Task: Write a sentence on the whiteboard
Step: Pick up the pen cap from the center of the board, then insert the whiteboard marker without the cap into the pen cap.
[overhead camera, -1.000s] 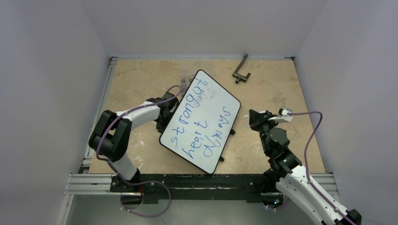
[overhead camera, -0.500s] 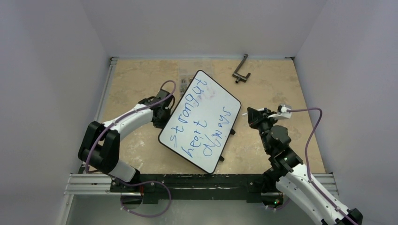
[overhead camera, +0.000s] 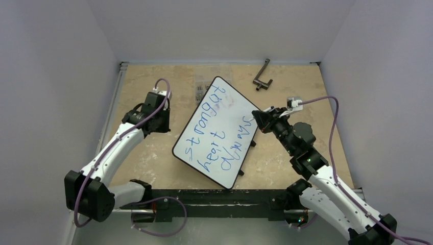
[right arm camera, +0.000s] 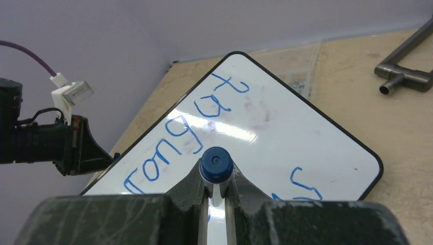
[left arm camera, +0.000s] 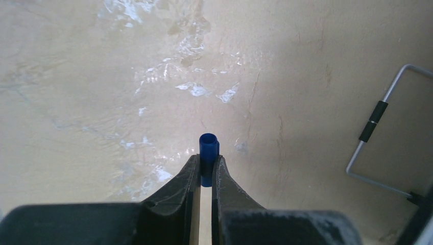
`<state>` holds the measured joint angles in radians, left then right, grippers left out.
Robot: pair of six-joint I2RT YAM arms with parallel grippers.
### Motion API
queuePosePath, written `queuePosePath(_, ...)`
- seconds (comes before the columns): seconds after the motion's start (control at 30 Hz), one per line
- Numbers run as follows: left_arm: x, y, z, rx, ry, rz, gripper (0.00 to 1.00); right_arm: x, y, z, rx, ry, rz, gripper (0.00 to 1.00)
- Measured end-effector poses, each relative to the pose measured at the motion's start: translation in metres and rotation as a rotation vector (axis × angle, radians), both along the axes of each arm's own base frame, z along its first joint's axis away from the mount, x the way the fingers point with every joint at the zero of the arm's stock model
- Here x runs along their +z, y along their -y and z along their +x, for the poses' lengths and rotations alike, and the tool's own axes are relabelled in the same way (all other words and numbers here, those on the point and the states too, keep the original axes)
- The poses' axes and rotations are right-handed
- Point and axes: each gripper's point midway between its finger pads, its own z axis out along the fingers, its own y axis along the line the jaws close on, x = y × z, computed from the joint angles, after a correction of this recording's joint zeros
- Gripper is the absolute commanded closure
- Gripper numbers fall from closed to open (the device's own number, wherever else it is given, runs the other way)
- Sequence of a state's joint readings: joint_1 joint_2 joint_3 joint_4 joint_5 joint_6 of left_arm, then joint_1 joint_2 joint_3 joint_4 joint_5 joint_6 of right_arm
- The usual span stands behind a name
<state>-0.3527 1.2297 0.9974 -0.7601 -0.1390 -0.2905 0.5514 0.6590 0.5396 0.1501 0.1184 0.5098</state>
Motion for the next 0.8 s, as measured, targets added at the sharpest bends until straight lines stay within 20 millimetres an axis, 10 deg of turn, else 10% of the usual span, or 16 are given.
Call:
queuePosePath(0.4,0.099,-0.009,-0.013,-0.165,0.293,-0.004,1.0,0.037,-0.058,-0.012,0.329,0.058,-0.022,1.0)
queuePosePath(0.8,0.153,0.072,-0.053,-0.696,0.426,-0.306,1.0,0.071,-0.093,-0.031,0.561,0.093,0.075,1.0)
